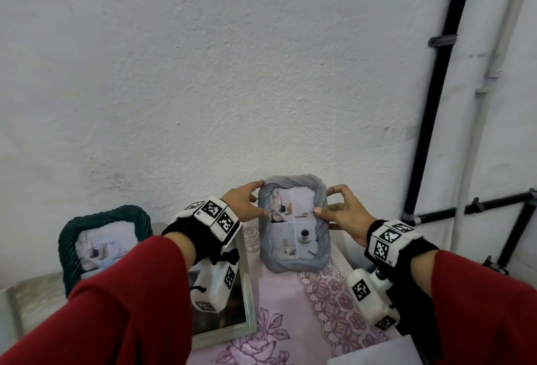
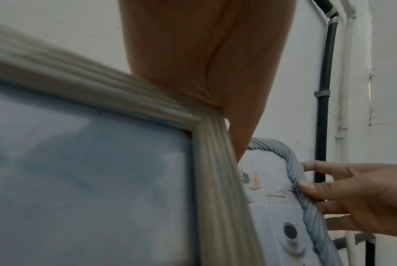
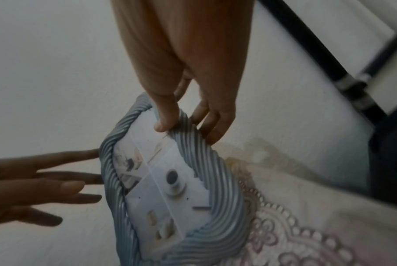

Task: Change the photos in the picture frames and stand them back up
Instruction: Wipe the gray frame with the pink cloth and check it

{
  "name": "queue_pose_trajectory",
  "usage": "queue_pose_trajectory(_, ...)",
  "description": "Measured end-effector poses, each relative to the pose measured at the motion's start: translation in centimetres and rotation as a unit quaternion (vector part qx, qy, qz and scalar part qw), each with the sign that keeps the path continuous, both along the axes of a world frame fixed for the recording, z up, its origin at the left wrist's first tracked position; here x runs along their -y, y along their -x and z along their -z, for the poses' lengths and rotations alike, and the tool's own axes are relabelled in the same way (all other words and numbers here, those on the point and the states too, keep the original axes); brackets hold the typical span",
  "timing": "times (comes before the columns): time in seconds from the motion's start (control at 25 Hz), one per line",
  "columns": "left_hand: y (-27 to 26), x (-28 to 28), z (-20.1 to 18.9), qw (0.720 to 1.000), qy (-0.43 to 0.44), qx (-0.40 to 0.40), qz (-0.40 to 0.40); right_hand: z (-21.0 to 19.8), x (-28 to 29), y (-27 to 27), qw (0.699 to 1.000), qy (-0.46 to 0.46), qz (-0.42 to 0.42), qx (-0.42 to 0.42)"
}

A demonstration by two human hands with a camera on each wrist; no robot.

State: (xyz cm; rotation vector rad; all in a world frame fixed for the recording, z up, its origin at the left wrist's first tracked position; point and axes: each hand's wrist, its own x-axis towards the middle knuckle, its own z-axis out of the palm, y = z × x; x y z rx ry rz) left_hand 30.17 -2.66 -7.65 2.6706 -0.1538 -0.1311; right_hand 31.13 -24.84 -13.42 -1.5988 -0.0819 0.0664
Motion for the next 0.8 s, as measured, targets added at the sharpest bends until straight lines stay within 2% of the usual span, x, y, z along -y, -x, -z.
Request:
queue_pose_trajectory(0.2,0.2,-0.1,-0.4,0.998,0.023,0.052,-0.020,-1.4,0.9,0.1,0.994,0.106,0.010,-0.016)
queue_pose_trajectory(0.36,1.1,-0.5,-1.9,0.994,0.049,0.090,-0.040,-3.7,1.3,1.0,0.972,0.198,0.103,0.069)
queue_pose_trajectory(0.44,2.1,-0.7,-3.2,0.991,0.062,0.111,-0.043,-5.4,1.1,2.1,0.969,0.186,0.124,0.108)
queue_pose_trajectory(0.6,4.7,-1.4,-5.5,0.988,0.070,0.134,-0.043,-8.7,-0.7,4.5,0.969,0.167,0.111,0.141)
queue_pose_trajectory(0.8,8.0,-3.9,-6.3,0.983,0.081,0.150,-0.066,-10.6,-5.2,8.0,0.992,0.083,0.040,0.086)
